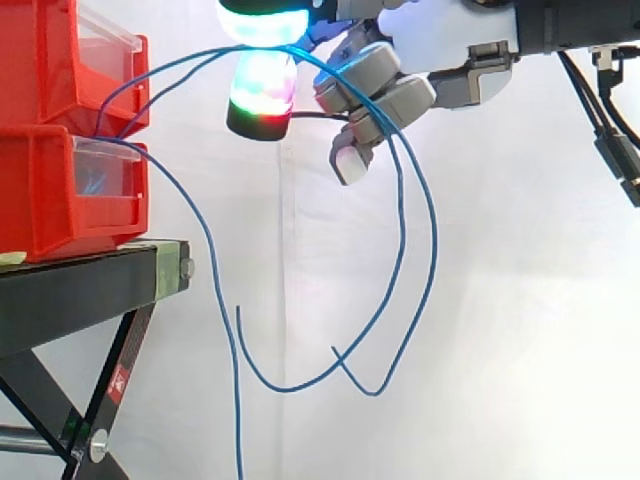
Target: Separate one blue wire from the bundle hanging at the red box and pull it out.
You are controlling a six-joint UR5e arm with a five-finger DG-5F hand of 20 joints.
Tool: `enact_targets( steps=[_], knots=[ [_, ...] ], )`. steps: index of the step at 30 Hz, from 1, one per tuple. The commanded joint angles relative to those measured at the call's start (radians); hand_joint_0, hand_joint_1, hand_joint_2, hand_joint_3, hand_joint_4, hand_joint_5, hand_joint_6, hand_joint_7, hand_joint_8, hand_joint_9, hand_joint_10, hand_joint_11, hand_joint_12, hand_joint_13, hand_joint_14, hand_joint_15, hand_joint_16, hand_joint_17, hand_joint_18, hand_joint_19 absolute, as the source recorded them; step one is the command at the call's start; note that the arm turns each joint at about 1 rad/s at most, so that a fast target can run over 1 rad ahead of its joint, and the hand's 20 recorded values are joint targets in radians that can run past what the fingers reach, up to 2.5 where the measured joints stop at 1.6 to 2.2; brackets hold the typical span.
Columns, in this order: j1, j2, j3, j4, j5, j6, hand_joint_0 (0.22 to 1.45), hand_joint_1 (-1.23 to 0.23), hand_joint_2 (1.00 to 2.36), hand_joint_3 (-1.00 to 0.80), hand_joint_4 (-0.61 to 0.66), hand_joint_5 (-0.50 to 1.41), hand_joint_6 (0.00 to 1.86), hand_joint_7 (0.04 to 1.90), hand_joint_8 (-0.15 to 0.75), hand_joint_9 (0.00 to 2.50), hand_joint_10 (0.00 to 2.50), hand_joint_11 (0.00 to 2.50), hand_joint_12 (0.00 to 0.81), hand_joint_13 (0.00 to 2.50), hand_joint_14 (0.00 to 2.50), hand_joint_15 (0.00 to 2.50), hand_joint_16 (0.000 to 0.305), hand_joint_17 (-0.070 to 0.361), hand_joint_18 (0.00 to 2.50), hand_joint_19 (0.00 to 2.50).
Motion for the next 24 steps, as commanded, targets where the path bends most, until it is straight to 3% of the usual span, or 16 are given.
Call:
enact_targets(
  steps=[1, 9, 11, 17, 24],
  knots=[
    [0.000, 0.001, 0.000, 0.000, 0.003, 0.000, 0.61, -0.66, 1.02, -0.31, 0.22, -0.16, 0.89, 1.13, 0.399, 1.33, 0.01, 1.80, 0.426, 1.57, 0.01, 1.45, 0.054, 0.123, 1.03, 0.68],
    [0.000, 0.001, 0.000, -0.002, 0.004, 0.020, 0.60, -0.66, 1.02, -0.30, 0.18, -0.16, 0.89, 1.12, 0.415, 1.04, 0.01, 1.45, 0.516, 1.38, 0.02, 1.13, 0.054, 0.120, 0.99, 0.64],
    [0.000, 0.000, 0.000, -0.002, 0.004, 0.021, 0.60, -0.65, 1.02, -0.30, 0.19, -0.16, 0.89, 1.12, 0.426, 0.97, 0.01, 1.20, 0.543, 1.32, 0.02, 0.89, 0.053, 0.120, 0.99, 0.61],
    [0.000, 0.001, 0.000, 0.000, 0.004, 0.021, 0.60, -0.63, 1.02, -0.30, 0.21, -0.16, 0.89, 1.14, 0.443, 0.94, 0.02, 1.06, 0.570, 1.37, 0.02, 0.50, 0.048, 0.107, 0.93, 0.49],
    [0.000, 0.000, 0.000, 0.000, 0.004, 0.021, 0.60, -0.63, 1.02, -0.30, 0.24, -0.16, 0.89, 1.15, 0.448, 0.97, 0.02, 1.03, 0.551, 1.56, 0.02, 0.68, 0.048, 0.108, 0.94, 0.51]
  ],
)
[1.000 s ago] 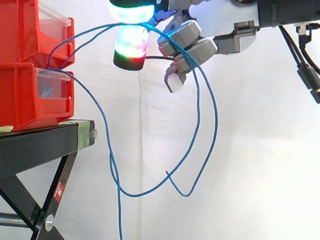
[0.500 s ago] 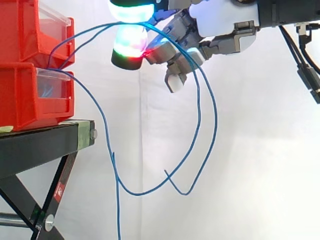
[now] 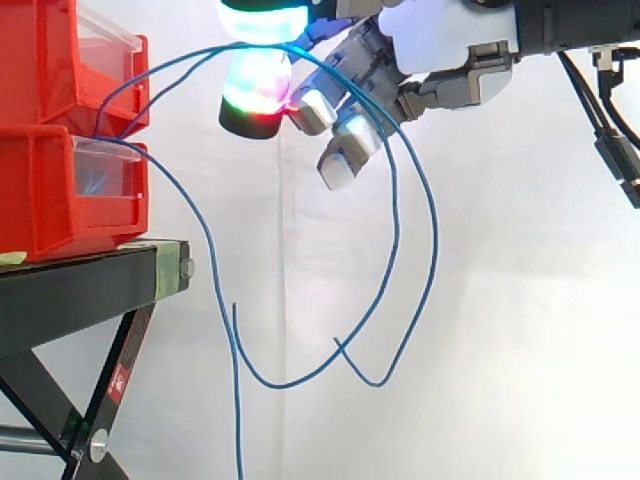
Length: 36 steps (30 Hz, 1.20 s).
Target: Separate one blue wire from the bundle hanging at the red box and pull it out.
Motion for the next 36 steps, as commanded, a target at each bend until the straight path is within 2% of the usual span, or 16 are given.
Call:
enact_targets(
  steps=[1, 6, 10, 19, 26, 36],
  knots=[
    [0.000, 0.000, 0.000, 0.000, 0.000, 0.000, 0.60, -0.62, 1.02, -0.30, 0.23, -0.16, 0.89, 1.14, 0.450, 0.99, 0.02, 1.04, 0.548, 1.58, 0.02, 0.71, 0.049, 0.110, 0.94, 0.52],
    [0.000, 0.000, 0.000, 0.000, 0.000, 0.000, 0.60, -0.62, 1.02, -0.31, 0.24, -0.16, 0.89, 1.15, 0.439, 1.05, 0.02, 1.11, 0.509, 1.63, 0.03, 0.95, 0.052, 0.117, 0.95, 0.57],
    [0.000, 0.000, 0.000, 0.000, 0.000, 0.000, 0.60, -0.62, 1.02, -0.31, 0.24, -0.16, 0.89, 1.15, 0.438, 1.12, 0.02, 1.21, 0.496, 1.64, 0.03, 1.05, 0.053, 0.119, 0.94, 0.59],
    [0.000, 0.000, 0.000, -0.002, -0.002, 0.000, 0.60, -0.61, 1.02, -0.31, 0.24, -0.16, 0.89, 1.13, 0.431, 1.24, 0.02, 1.36, 0.466, 1.66, 0.02, 1.20, 0.054, 0.122, 0.95, 0.61],
    [-0.001, 0.000, 0.000, -0.002, -0.003, 0.000, 0.60, -0.62, 1.02, -0.31, 0.24, -0.16, 0.89, 1.13, 0.418, 1.34, 0.01, 1.58, 0.432, 1.71, 0.02, 1.38, 0.055, 0.124, 0.95, 0.63],
    [0.000, 0.000, 0.000, 0.000, -0.005, 0.000, 0.60, -0.62, 1.02, -0.31, 0.24, -0.16, 0.89, 1.13, 0.410, 1.39, 0.00, 1.71, 0.410, 1.73, 0.01, 1.47, 0.055, 0.124, 0.97, 0.66]
  ],
)
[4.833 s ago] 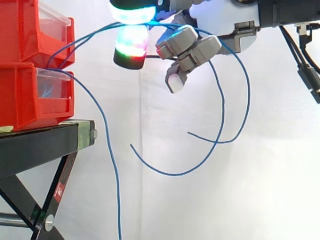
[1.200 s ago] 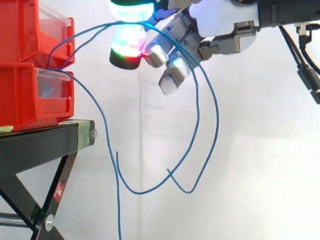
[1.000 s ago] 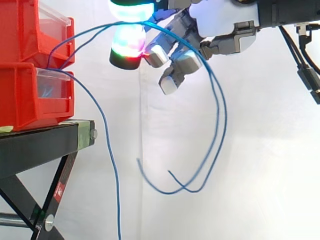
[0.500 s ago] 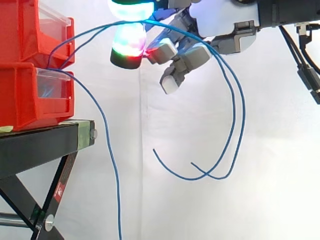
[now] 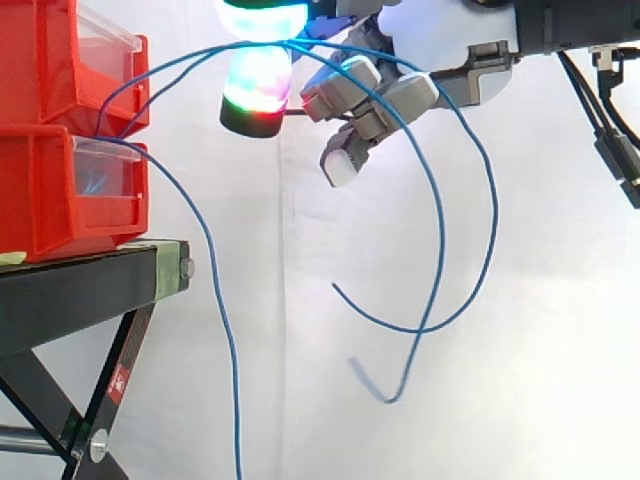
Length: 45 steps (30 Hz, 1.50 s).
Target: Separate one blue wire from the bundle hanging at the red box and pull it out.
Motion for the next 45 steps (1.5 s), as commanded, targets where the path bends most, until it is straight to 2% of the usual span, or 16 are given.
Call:
enact_targets(
  steps=[1, 5, 12, 21, 24, 33, 35, 45],
  knots=[
    [0.000, 0.001, 0.000, 0.000, 0.000, 0.000, 0.60, -0.62, 1.02, -0.31, 0.24, -0.16, 0.89, 1.14, 0.404, 1.40, 0.00, 1.75, 0.399, 1.73, 0.01, 1.48, 0.055, 0.124, 0.98, 0.66],
    [0.000, 0.000, 0.000, 0.000, 0.000, 0.000, 0.60, -0.62, 1.02, -0.31, 0.24, -0.16, 0.89, 1.14, 0.404, 1.42, 0.04, 1.80, 0.402, 1.73, 0.01, 1.51, 0.056, 0.125, 0.98, 0.66],
    [0.000, 0.000, 0.000, 0.000, 0.003, 0.000, 0.60, -0.63, 1.02, -0.29, 0.23, -0.15, 0.89, 1.14, 0.405, 1.42, 0.32, 1.79, 0.389, 1.75, 0.00, 1.56, 0.055, 0.124, 0.99, 0.66],
    [0.000, 0.000, 0.000, 0.000, 0.001, 0.000, 0.60, -0.64, 1.02, -0.29, 0.23, -0.15, 0.89, 1.14, 0.406, 1.41, 0.46, 1.84, 0.389, 1.77, 0.06, 1.61, 0.055, 0.124, 1.01, 0.68],
    [0.000, 0.000, 0.000, 0.000, 0.001, 0.000, 0.60, -0.64, 1.02, -0.29, 0.23, -0.15, 0.89, 1.14, 0.407, 1.41, 0.54, 1.82, 0.392, 1.76, 0.13, 1.59, 0.055, 0.124, 1.02, 0.69],
    [0.000, 0.000, 0.000, 0.000, 0.001, 0.001, 0.60, -0.64, 1.02, -0.29, 0.22, -0.15, 0.89, 1.14, 0.402, 1.41, 0.65, 1.77, 0.388, 1.73, 0.16, 1.58, 0.055, 0.124, 1.02, 0.68],
    [0.000, 0.001, 0.000, -0.001, 0.001, 0.003, 0.60, -0.64, 1.02, -0.29, 0.23, -0.15, 0.89, 1.14, 0.405, 1.41, 0.78, 1.69, 0.387, 1.73, 0.14, 1.59, 0.055, 0.124, 1.02, 0.69],
    [0.000, 0.001, 0.000, -0.001, 0.001, 0.003, 0.60, -0.64, 1.02, -0.29, 0.23, -0.15, 0.89, 1.14, 0.400, 1.41, 1.00, 1.67, 0.392, 1.73, 0.16, 1.59, 0.055, 0.124, 1.01, 0.69]
  ],
)
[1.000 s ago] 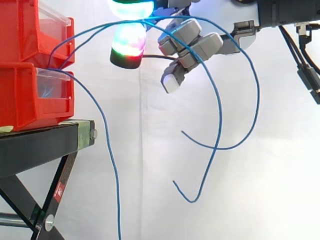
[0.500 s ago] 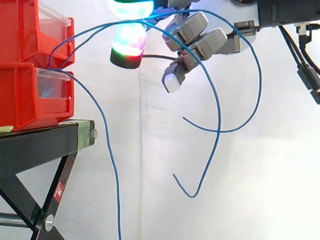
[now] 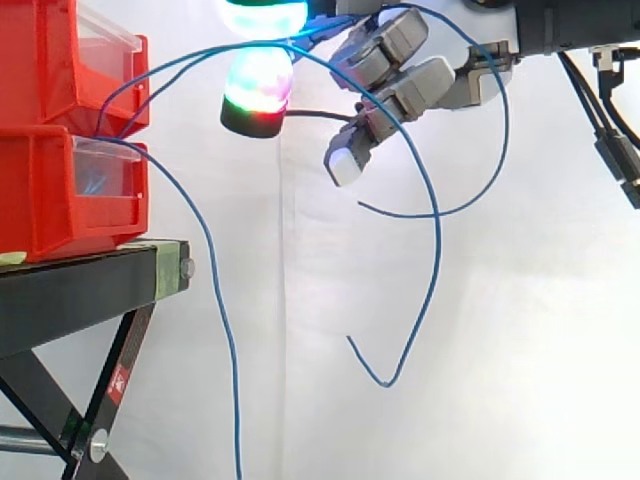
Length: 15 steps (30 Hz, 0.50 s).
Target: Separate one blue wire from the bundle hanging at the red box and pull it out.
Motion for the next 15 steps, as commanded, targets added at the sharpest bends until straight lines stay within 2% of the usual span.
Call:
enact_targets(
  steps=[1, 9, 15],
  knots=[
    [0.000, 0.000, 0.000, 0.000, 0.000, 0.000, 0.60, -0.64, 1.02, -0.29, 0.23, -0.15, 0.89, 1.14, 0.406, 1.40, 1.02, 1.67, 0.389, 1.73, 0.17, 1.59, 0.055, 0.124, 1.01, 0.69],
    [0.000, 0.000, 0.000, 0.000, 0.000, 0.000, 0.61, -0.65, 1.02, -0.28, 0.21, -0.15, 0.89, 1.14, 0.406, 1.37, 1.14, 1.70, 0.394, 1.71, 0.19, 1.60, 0.055, 0.125, 1.01, 0.69],
    [0.000, 0.000, 0.000, 0.000, 0.000, 0.000, 0.62, -0.72, 1.02, -0.28, 0.19, -0.16, 0.89, 1.13, 0.391, 1.36, 1.03, 1.77, 0.385, 1.68, 0.16, 1.61, 0.054, 0.122, 0.97, 0.69]
  ],
)
